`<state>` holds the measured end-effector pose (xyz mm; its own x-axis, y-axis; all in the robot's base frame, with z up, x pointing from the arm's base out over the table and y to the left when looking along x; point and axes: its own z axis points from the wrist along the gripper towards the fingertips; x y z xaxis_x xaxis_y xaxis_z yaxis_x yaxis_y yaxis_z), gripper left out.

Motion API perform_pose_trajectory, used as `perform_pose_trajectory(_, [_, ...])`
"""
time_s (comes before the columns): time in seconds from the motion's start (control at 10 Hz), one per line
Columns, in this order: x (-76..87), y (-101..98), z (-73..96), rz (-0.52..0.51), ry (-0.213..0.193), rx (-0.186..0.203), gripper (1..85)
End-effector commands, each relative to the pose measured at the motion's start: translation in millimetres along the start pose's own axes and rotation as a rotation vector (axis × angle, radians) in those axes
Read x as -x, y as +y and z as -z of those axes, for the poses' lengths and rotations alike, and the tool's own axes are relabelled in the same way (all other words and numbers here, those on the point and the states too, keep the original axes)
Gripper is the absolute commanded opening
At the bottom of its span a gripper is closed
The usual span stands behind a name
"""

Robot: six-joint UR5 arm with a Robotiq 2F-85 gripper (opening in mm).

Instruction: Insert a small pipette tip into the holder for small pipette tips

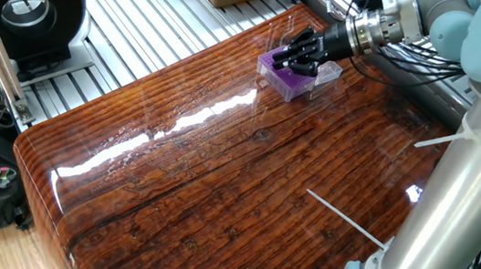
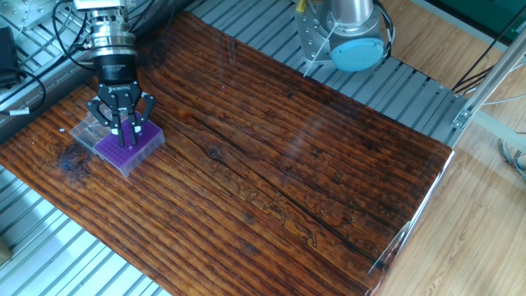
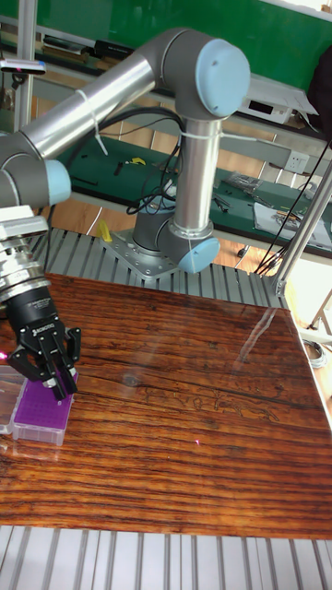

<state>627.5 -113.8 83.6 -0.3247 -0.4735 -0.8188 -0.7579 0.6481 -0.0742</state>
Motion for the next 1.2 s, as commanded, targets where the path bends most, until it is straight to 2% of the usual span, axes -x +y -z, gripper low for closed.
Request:
perform_pose_trajectory(0.0, [21.6,-3.0,1.0,-0.070,0.058,-0.062,24.0])
perform_pose_trajectory(0.3, [-11.5,-1.9,12.5,-0.220,0.259,-0.137,16.3])
perform_pose_trajectory(0.4, [-18.9,-1.0,15.8,-0.256,0.295,-0.150,14.7])
perform_pose_trajectory(0.9, [-18.1,7.0,22.0,-0.318,0.322,-0.156,10.0])
perform_pose_trajectory(1.0, [-19.6,10.6,24.9,-0.350,0.340,-0.161,8.3])
perform_pose_trajectory(1.1, [-23.9,14.8,27.8,-0.382,0.364,-0.160,2.7])
